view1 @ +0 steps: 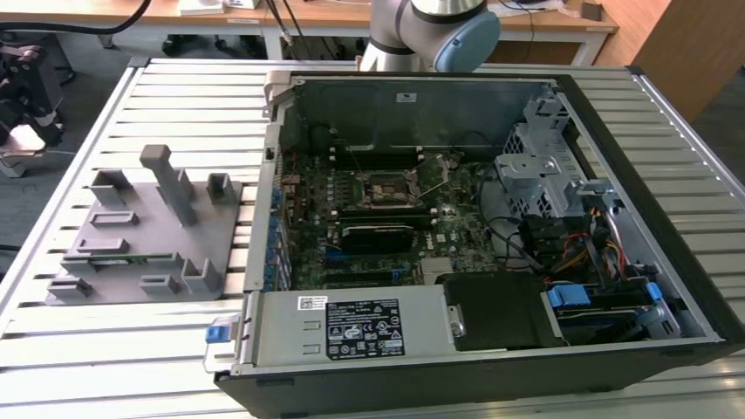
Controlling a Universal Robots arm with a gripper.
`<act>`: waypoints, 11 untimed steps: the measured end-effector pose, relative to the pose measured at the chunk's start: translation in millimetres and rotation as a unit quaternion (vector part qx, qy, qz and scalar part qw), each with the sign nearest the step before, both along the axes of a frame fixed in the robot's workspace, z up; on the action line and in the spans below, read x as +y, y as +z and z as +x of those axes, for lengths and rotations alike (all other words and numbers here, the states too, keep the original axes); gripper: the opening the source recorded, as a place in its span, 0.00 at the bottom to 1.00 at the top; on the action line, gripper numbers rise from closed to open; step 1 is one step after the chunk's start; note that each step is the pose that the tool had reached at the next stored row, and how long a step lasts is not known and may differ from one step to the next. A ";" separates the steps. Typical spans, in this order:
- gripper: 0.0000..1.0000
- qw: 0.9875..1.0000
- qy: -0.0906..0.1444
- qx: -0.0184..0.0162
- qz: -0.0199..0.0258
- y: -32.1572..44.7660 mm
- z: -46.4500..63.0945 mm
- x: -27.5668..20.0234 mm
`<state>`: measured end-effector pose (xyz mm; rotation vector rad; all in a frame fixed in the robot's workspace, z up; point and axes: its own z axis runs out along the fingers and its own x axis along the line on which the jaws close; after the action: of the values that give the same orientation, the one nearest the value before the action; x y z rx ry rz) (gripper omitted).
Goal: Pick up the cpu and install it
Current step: 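Pick up the cpu and move it towards the insertion slot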
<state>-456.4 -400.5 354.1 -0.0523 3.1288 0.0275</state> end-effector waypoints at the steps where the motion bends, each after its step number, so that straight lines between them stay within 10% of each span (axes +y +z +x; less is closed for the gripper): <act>1: 0.54 1.000 0.000 0.000 0.000 0.5 0.0 0.0; 11: 0.54 1.000 0.000 0.000 0.000 7.6 0.0 0.0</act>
<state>-456.4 -400.5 361.7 -0.0525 3.1286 0.0275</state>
